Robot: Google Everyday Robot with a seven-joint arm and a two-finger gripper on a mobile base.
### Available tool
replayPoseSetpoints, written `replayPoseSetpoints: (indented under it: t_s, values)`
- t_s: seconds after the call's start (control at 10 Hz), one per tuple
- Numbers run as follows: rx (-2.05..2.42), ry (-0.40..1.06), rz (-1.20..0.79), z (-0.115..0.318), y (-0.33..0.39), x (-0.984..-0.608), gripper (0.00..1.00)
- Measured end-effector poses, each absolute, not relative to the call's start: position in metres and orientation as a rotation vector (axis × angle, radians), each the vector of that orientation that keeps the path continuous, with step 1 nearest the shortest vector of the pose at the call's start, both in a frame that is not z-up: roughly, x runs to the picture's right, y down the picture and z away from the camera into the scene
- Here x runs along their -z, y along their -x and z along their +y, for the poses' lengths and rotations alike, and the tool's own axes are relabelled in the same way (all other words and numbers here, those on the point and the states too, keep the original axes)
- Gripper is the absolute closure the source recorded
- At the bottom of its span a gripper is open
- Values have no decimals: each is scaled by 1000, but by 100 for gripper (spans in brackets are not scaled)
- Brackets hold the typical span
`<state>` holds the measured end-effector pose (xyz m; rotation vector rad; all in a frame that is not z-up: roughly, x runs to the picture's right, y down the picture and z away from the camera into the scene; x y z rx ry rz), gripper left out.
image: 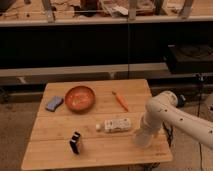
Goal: Place the ceramic cup over the eraser
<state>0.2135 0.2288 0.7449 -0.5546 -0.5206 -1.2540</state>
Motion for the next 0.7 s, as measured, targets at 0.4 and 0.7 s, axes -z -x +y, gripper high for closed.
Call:
replayPoseSetpoints:
  t_s: [0.4, 0.7]
  values:
    - [1249, 554, -518, 229, -214, -745, 53]
    - [1249, 552, -519, 229, -213, -744, 54]
